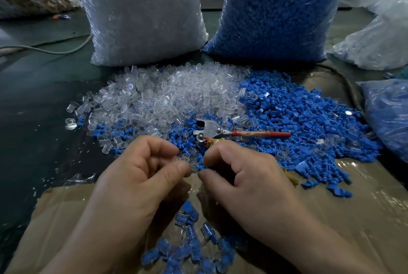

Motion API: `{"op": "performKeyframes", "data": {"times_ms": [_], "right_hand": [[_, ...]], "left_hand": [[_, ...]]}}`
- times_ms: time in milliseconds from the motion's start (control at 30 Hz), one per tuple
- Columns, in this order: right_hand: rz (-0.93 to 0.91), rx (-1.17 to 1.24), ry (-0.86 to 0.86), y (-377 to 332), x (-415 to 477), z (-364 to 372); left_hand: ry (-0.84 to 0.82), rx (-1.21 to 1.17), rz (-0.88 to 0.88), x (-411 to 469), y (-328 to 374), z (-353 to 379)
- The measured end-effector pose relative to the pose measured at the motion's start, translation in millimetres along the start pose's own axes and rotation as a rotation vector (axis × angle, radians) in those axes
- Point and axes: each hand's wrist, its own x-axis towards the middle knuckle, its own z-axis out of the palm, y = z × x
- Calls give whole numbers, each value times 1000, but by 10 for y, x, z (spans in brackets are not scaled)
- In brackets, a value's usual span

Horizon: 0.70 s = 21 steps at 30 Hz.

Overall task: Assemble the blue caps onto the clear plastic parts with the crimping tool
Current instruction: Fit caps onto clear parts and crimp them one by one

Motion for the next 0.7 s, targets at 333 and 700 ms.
{"op": "performKeyframes", "data": {"times_ms": [333, 700], "right_hand": [[262, 724, -154, 58, 17, -16], [236, 830, -138, 65, 24, 15]], "left_hand": [[15, -93, 4, 0, 49, 29], [-2, -187, -96, -19, 100, 33]]}}
